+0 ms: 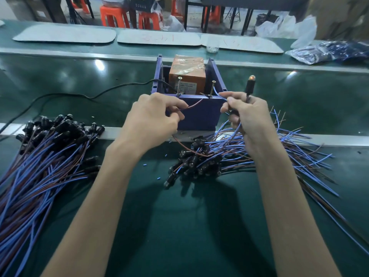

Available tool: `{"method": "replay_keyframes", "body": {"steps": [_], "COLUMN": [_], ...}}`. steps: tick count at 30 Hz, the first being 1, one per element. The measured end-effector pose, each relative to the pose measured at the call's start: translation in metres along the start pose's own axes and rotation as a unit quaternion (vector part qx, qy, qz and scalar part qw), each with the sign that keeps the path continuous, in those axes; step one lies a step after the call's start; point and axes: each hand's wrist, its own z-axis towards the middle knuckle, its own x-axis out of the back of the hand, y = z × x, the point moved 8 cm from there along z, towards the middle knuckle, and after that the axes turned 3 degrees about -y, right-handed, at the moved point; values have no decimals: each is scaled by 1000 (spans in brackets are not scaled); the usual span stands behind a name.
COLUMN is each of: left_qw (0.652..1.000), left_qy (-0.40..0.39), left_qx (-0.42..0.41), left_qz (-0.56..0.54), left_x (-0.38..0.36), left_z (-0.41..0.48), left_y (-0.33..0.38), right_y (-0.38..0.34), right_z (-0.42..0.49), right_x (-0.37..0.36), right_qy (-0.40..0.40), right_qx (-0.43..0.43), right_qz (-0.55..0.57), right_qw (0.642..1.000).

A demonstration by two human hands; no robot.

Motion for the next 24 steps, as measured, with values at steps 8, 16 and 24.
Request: {"method": "replay_keyframes", "body": {"steps": [8,16,24], "left_qw": [999,991,988], "left_qy": [-33,-105,-126], "left_qx": [7,31,38], "left_qz": [24,75,82], "left_x": [-8,-13,-13], "left_z": [0,3,4], "left_y": [0,-13,-19], "right_y": [-6,-19,-32], "right_z": [-2,-6,-8], "right_x": [-4,11,26], "right_qy": [-43,30,67], "right_qx": [2,-18,7], "right_qz": [-18,-215,-151], "right_qw": [999,976,986]}}
